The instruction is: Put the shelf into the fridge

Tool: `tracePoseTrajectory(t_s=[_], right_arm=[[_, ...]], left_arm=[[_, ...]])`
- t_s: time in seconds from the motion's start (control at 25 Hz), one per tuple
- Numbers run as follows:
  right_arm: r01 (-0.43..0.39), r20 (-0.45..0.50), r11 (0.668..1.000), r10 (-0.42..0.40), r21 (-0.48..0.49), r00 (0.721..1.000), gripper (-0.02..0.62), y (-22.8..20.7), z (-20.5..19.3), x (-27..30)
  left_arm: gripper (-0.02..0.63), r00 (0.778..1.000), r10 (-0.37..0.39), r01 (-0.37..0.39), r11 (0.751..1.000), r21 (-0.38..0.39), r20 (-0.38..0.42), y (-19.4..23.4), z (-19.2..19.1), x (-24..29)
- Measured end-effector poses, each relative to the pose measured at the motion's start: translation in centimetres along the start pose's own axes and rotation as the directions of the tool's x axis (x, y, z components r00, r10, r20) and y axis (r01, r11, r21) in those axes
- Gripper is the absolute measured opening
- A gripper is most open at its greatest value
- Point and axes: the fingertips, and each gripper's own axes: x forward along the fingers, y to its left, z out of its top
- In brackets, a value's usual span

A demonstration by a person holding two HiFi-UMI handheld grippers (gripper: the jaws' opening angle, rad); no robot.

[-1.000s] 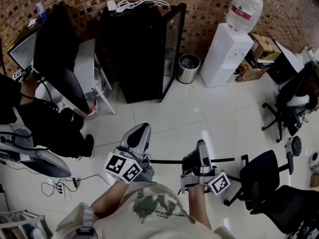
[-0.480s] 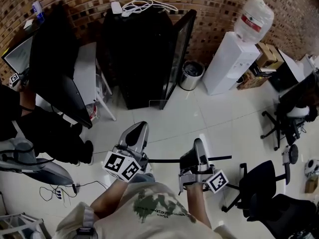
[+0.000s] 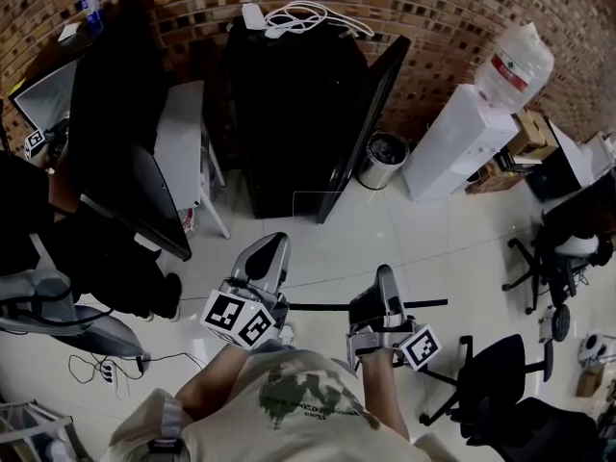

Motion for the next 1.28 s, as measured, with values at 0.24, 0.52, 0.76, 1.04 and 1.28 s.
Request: tracePoseTrajectory(t_s=[0.24,0.52,0.76,1.04,1.28], right_arm=[[-0.005,-0.036,1.0,0.005,0.007,0.999,0.015,-0.7,-1.6,3.6],[-0.004,-0.086,1.0,0.005,0.018,0.996,0.015,-2.2,-3.0,7.6],[0.019,-0.123,0.999,-0.014,0.038,0.992,0.015,-4.6,-3.9,11.6],[0.003,-0.166,0.998,0.008,0.063,0.986,0.015,-7.2,-4.6,17.4],[0.002,-0.187,0.997,0.012,0.074,0.982,0.015,-9.6,-4.6,22.3]], left_arm=[[-0.025,1.0,0.028,-0.028,1.0,0.002,0.011,2.8,1.3,0.5],[-0.025,0.997,0.069,-0.071,0.997,0.037,0.037,5.6,2.4,0.8],[-0.025,0.988,0.148,-0.151,0.986,0.066,0.053,8.1,2.8,1.4],[-0.025,0.973,0.219,-0.225,0.97,0.088,0.069,11.4,2.8,3.0],[-0.025,0.968,0.245,-0.249,0.964,0.089,0.05,14.2,2.5,5.9]])
